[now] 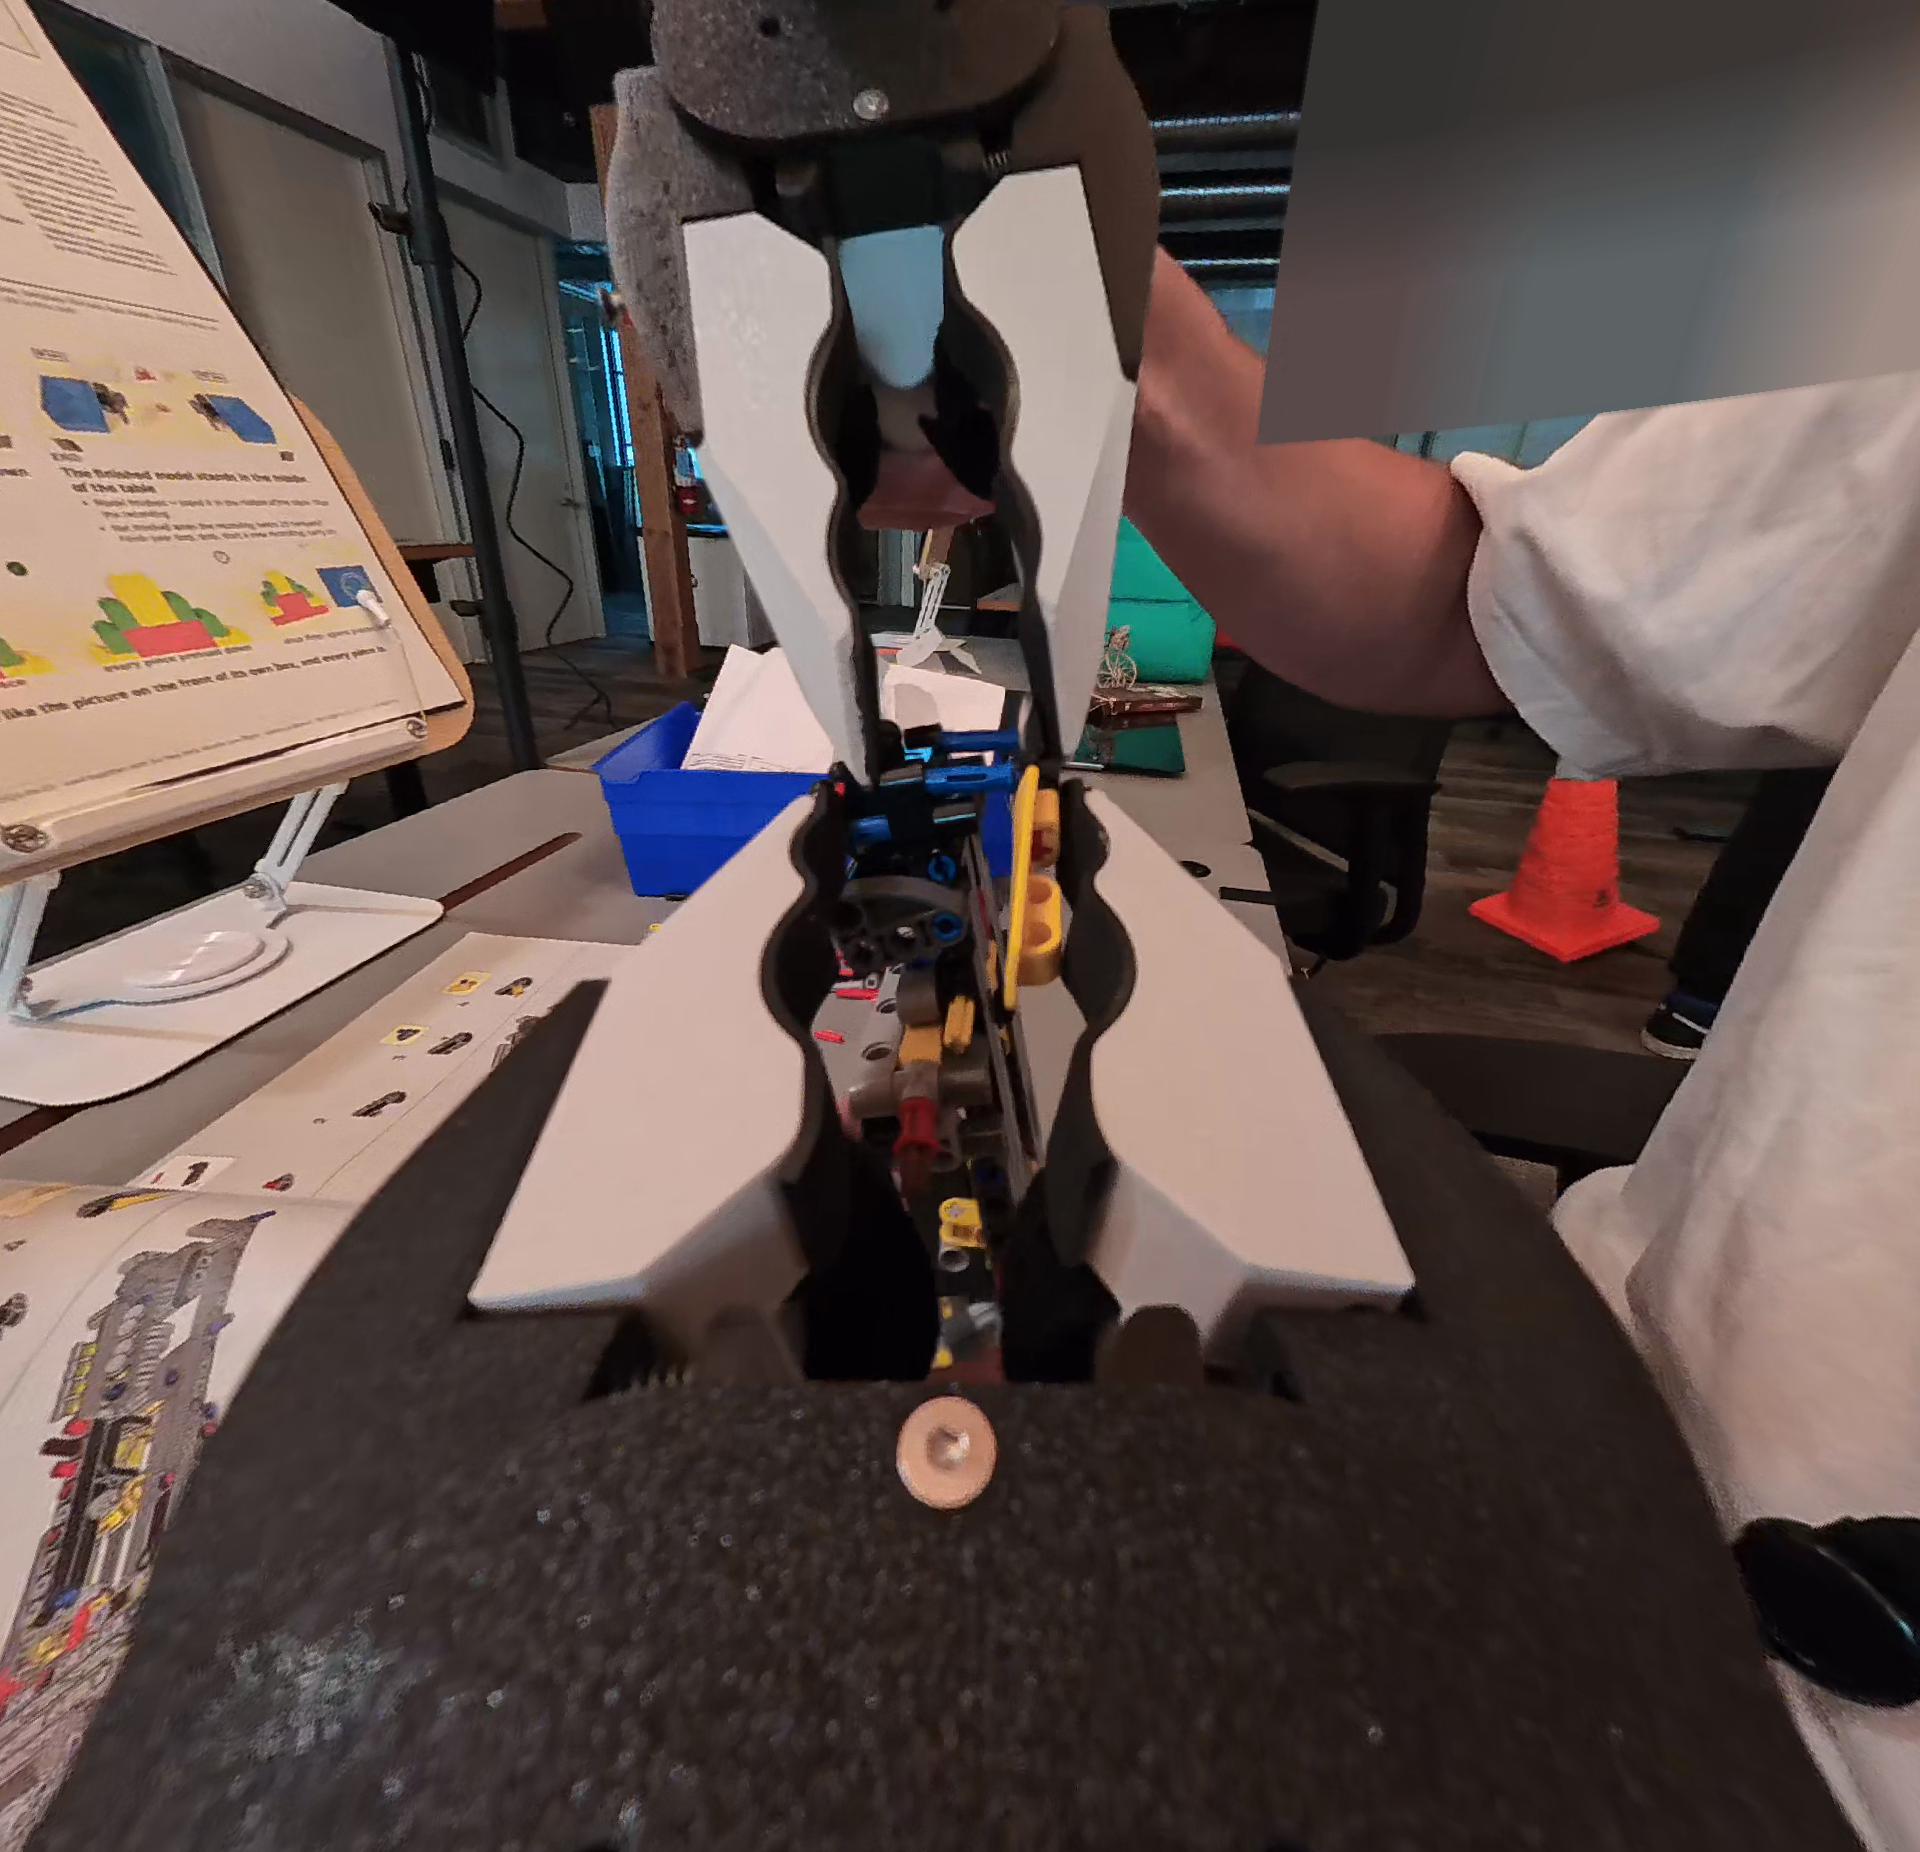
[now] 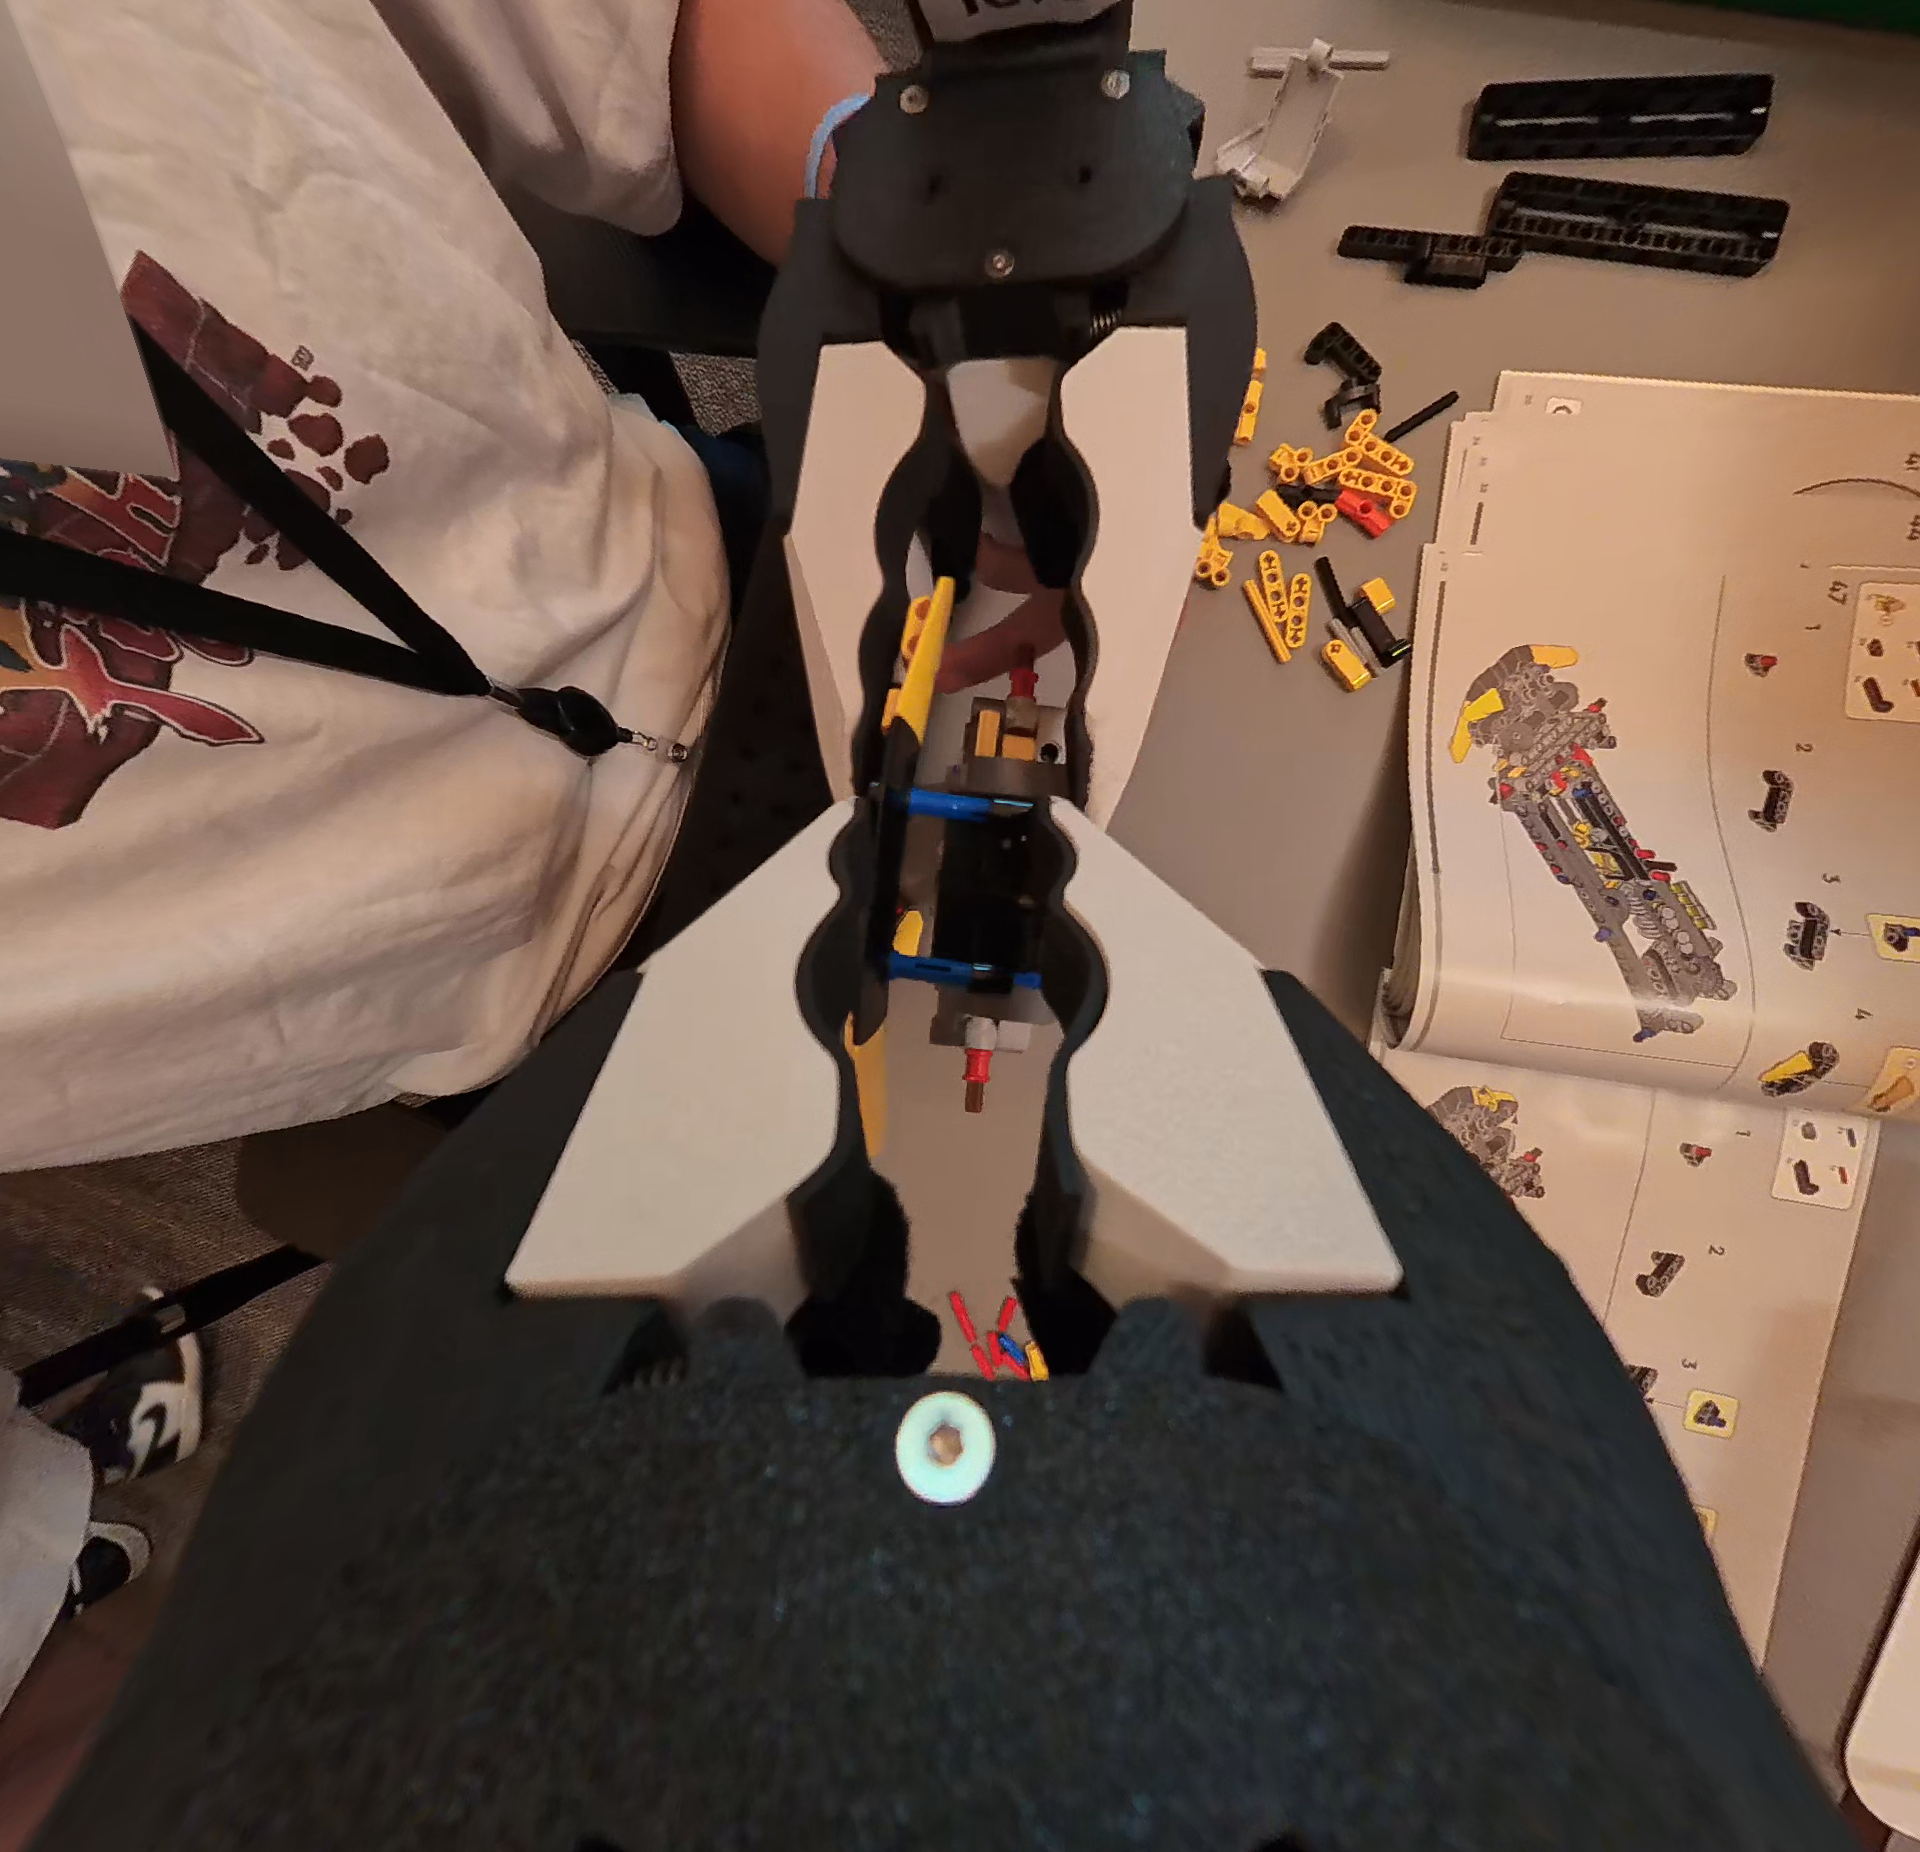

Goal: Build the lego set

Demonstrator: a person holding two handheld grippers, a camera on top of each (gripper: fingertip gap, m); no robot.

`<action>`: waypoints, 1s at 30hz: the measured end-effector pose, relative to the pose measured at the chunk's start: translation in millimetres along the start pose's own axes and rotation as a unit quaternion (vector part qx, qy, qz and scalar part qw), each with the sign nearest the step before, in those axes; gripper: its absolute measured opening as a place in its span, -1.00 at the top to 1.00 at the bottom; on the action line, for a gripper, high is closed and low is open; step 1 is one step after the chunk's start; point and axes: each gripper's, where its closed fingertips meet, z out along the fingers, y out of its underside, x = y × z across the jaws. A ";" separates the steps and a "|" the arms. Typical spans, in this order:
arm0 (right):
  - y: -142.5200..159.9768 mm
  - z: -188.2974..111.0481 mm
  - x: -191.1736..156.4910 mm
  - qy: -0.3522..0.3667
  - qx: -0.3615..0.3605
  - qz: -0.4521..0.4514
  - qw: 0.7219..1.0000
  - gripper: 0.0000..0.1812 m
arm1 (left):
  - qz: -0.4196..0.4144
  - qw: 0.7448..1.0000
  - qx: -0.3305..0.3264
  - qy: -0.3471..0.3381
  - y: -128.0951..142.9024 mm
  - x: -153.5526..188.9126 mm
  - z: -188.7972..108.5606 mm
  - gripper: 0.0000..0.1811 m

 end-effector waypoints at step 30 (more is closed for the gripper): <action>52.1 -14.8 -3.0 0.160 0.178 0.096 0.966 0.49 | -0.008 1.000 -0.010 0.007 9.1 2.6 6.5 0.60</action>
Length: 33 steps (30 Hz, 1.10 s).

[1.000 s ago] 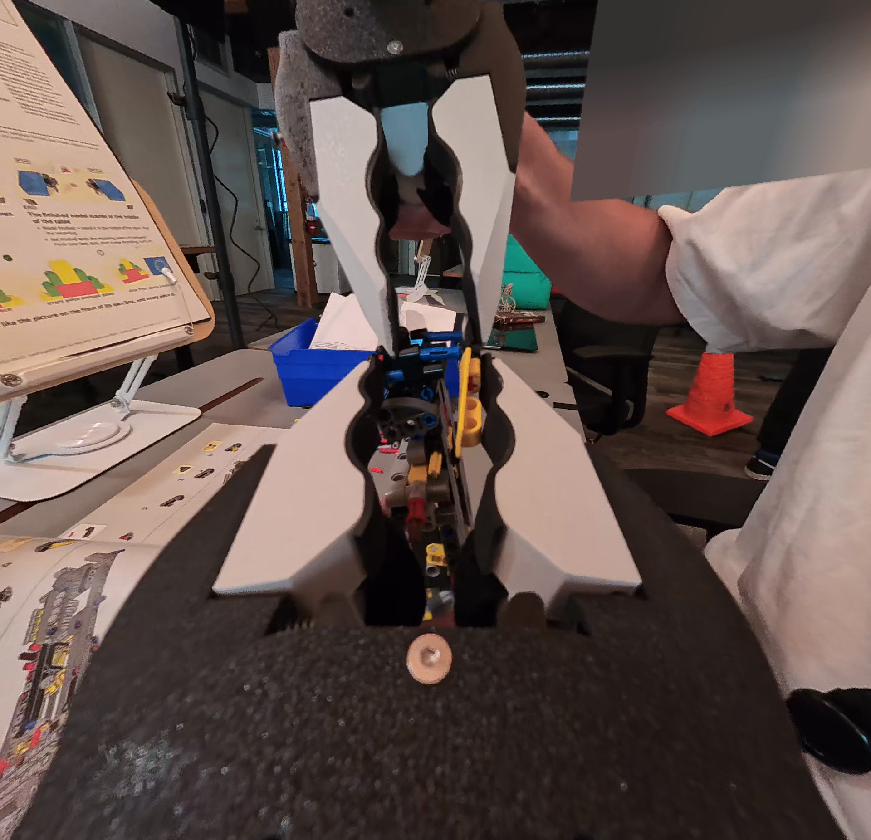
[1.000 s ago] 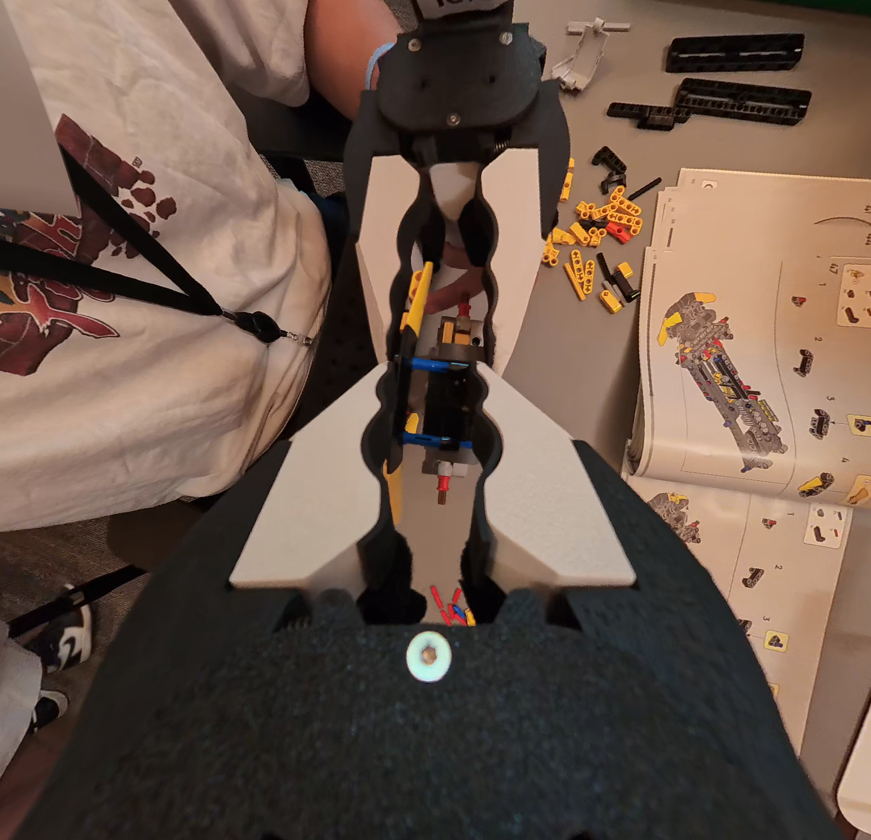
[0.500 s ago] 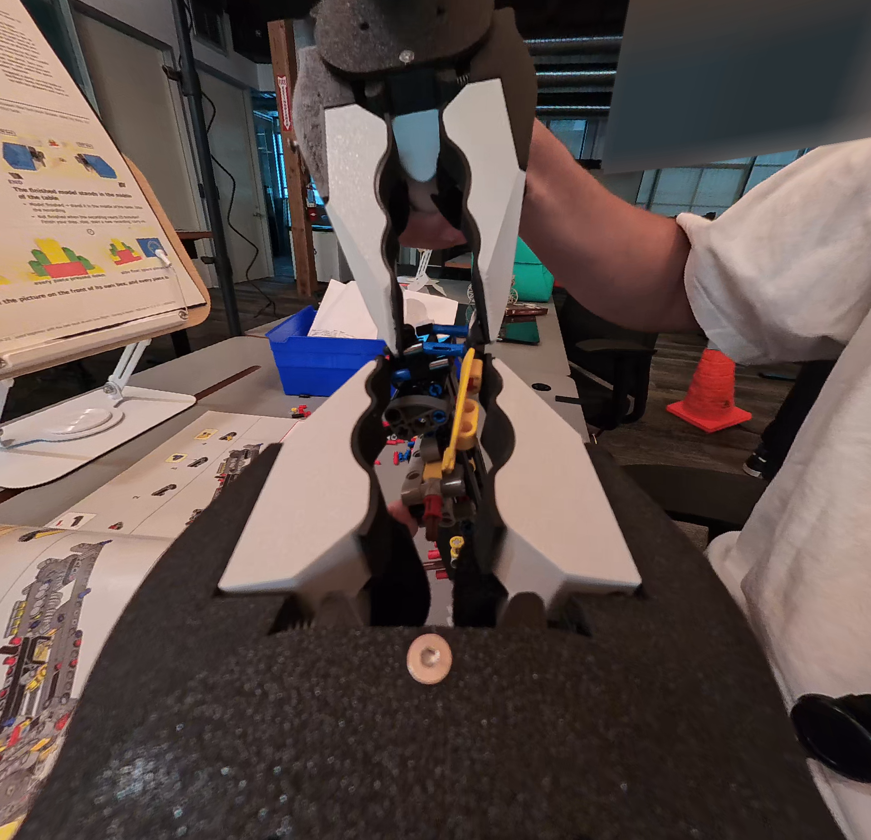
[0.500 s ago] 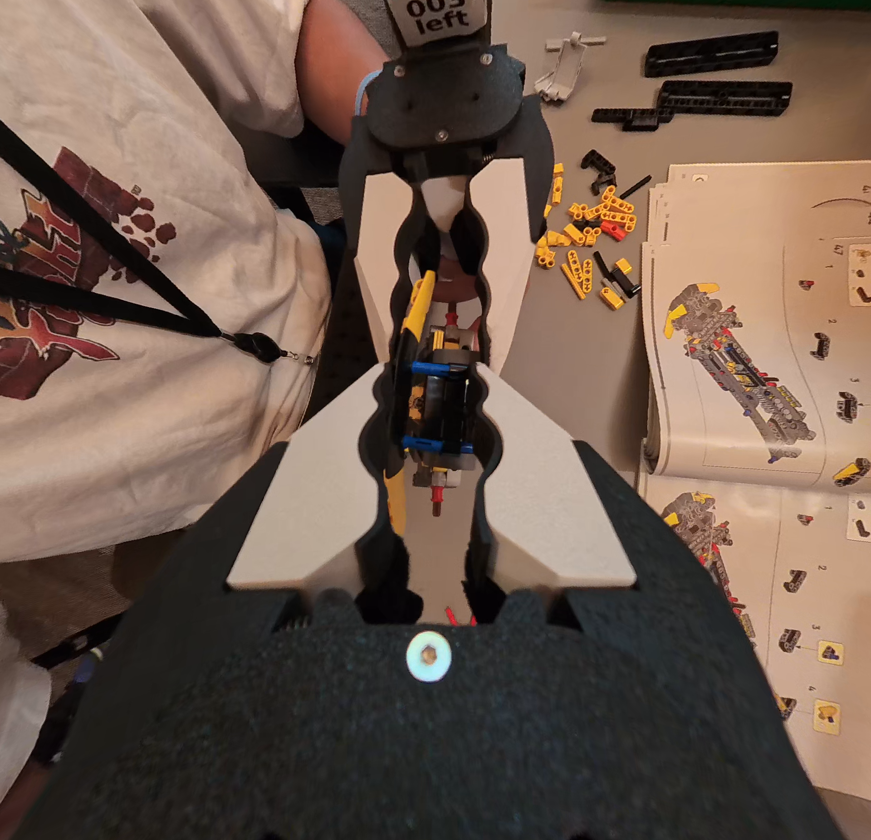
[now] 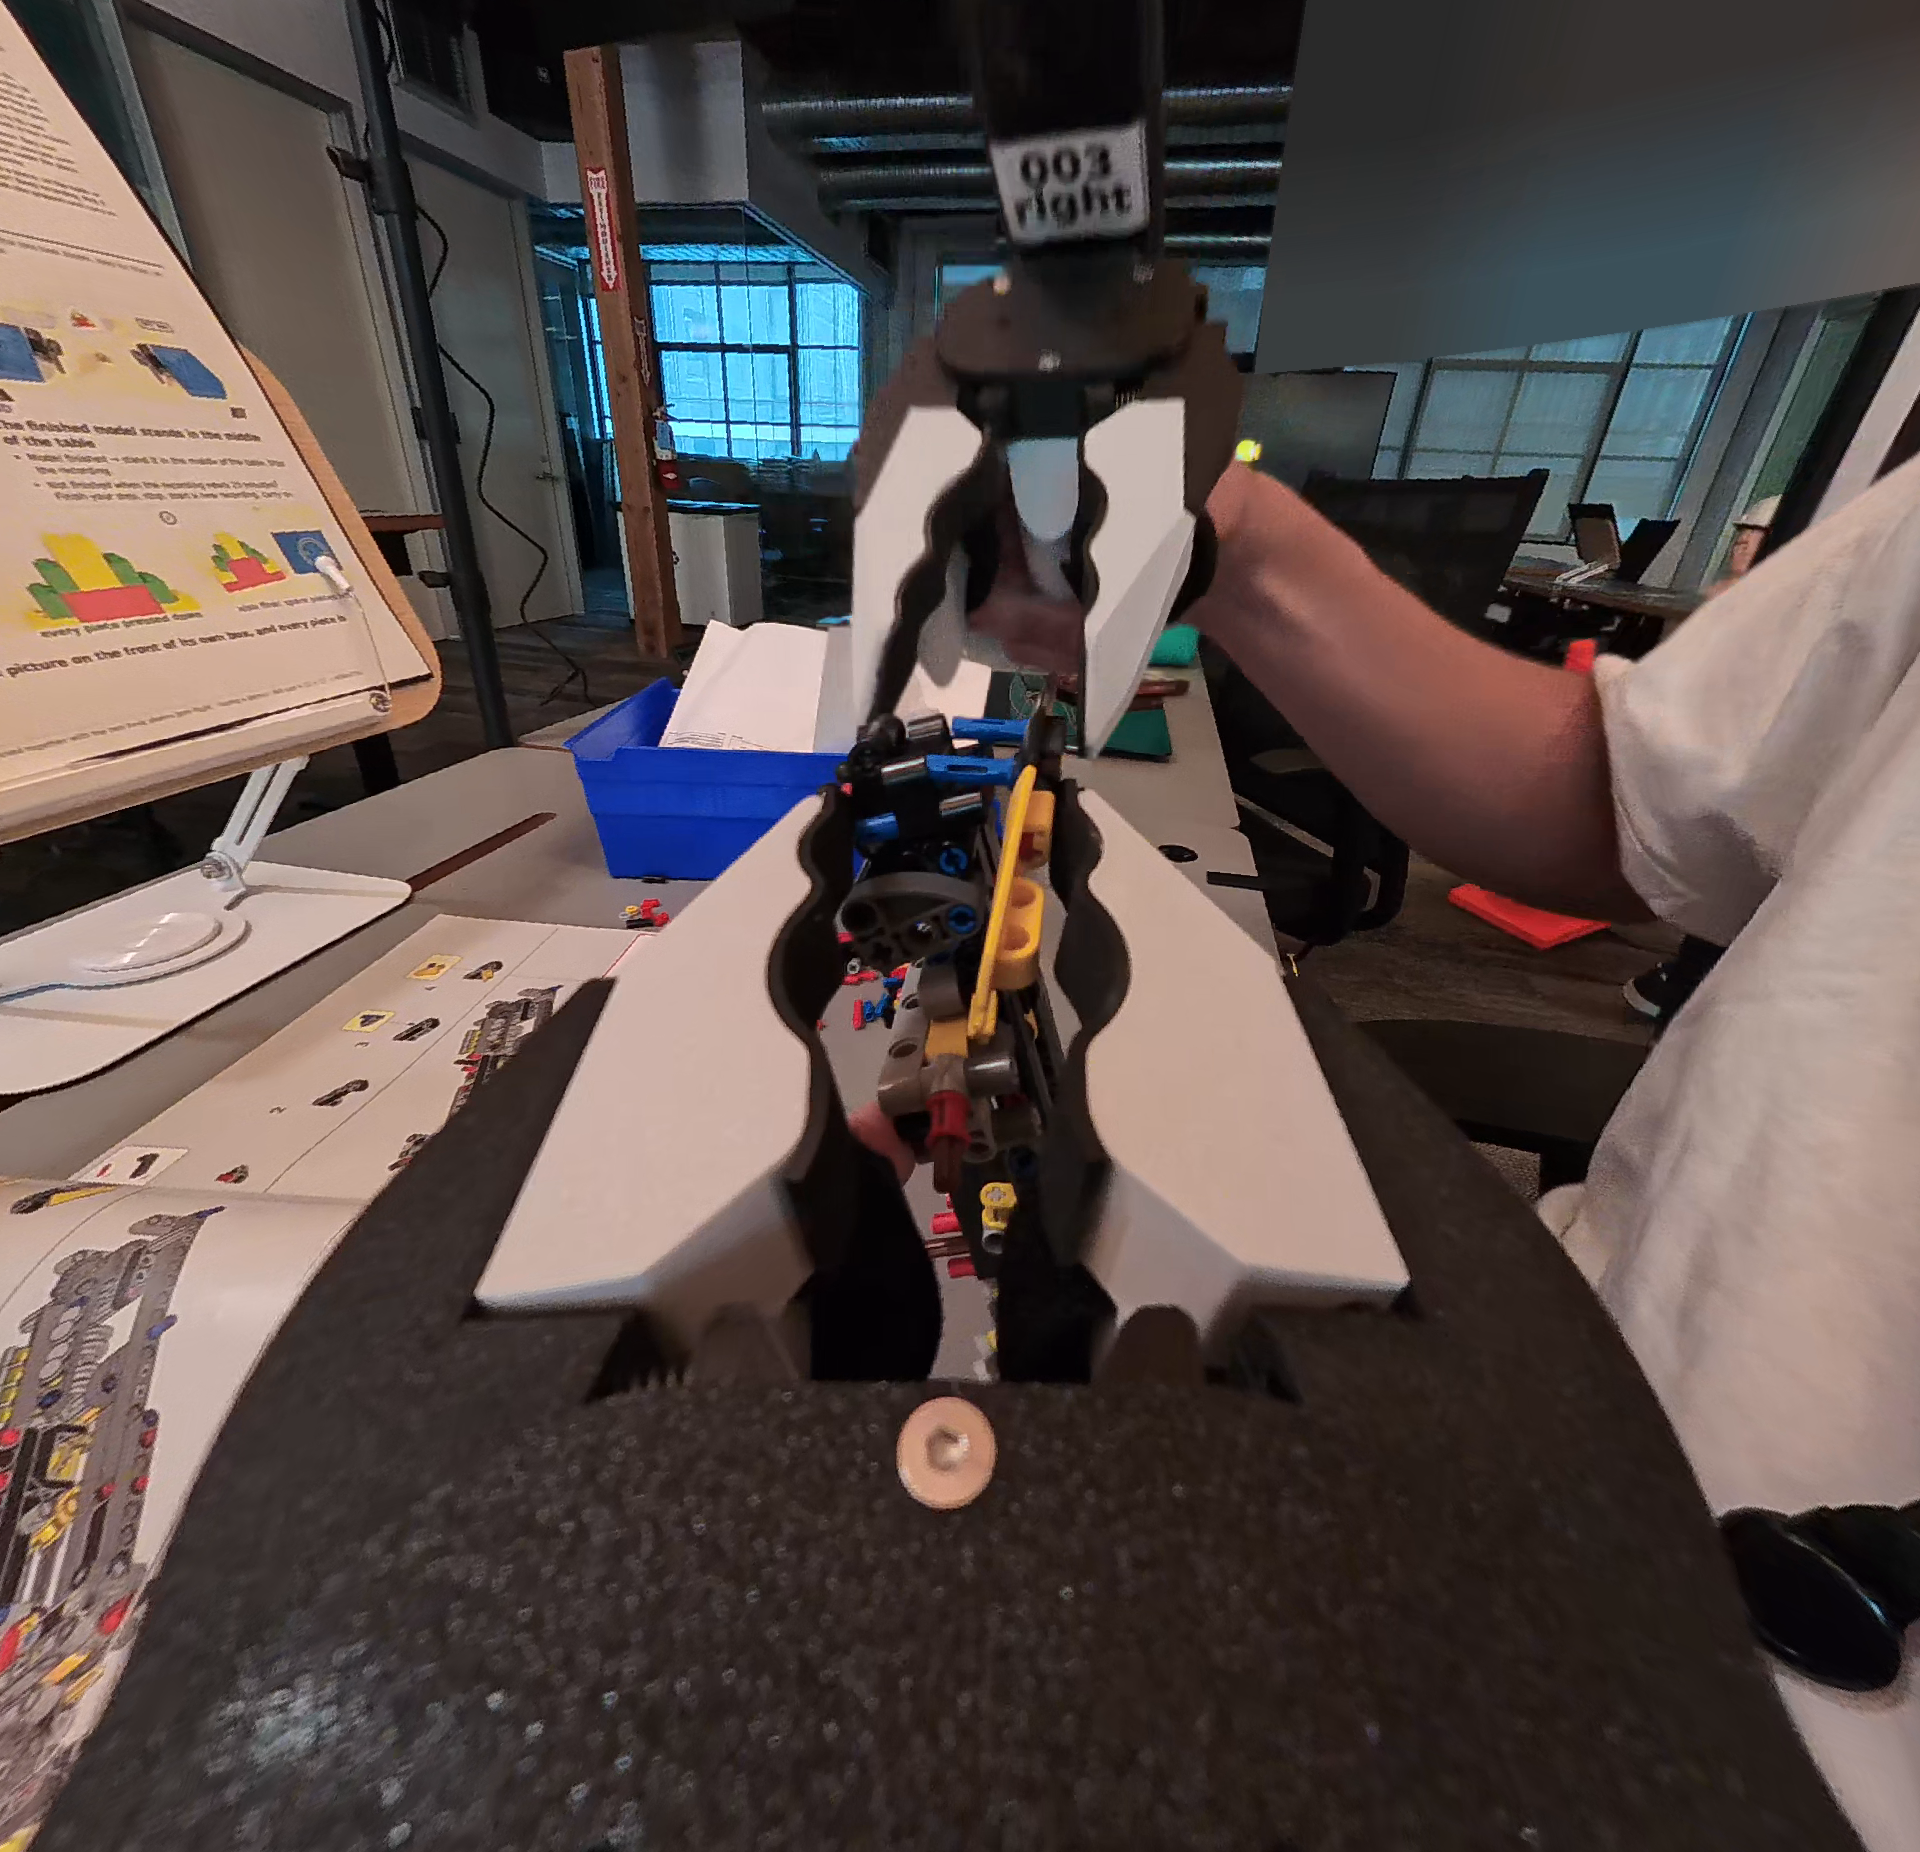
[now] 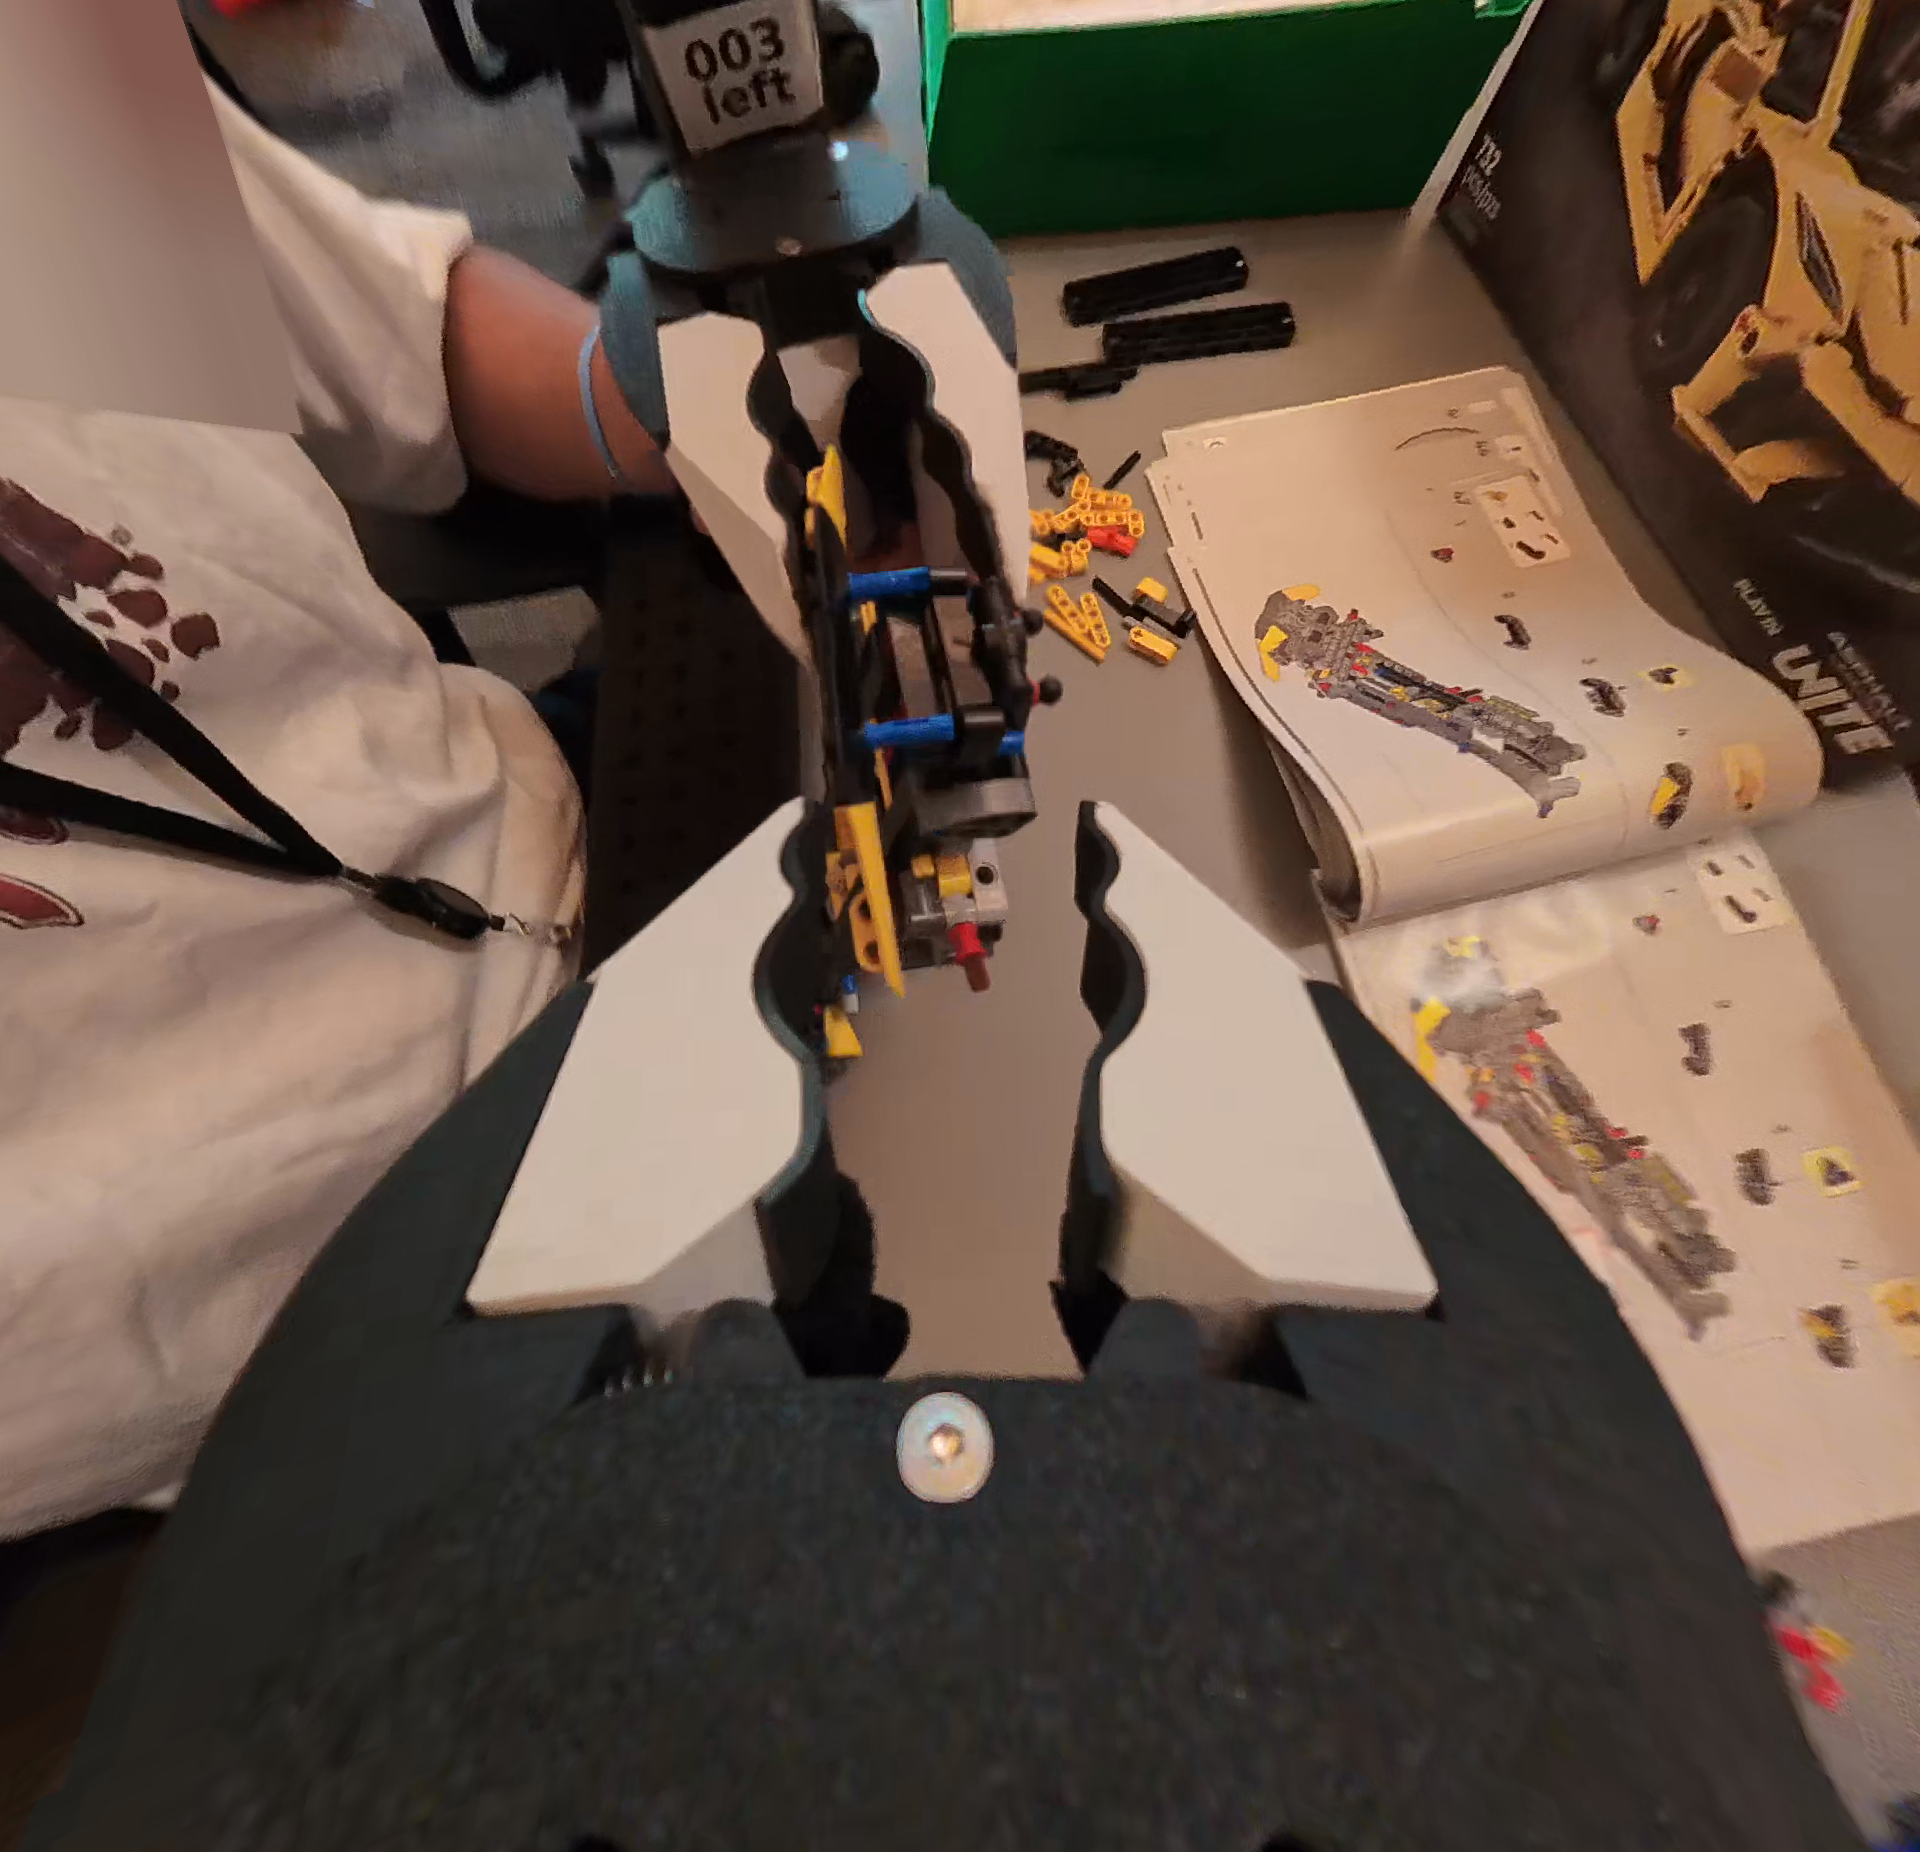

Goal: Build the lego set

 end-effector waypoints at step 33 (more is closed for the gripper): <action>-19.0 8.1 -15.0 -0.086 0.206 0.078 0.972 0.66 | -0.025 1.000 0.003 0.011 -15.5 8.9 -1.2 0.60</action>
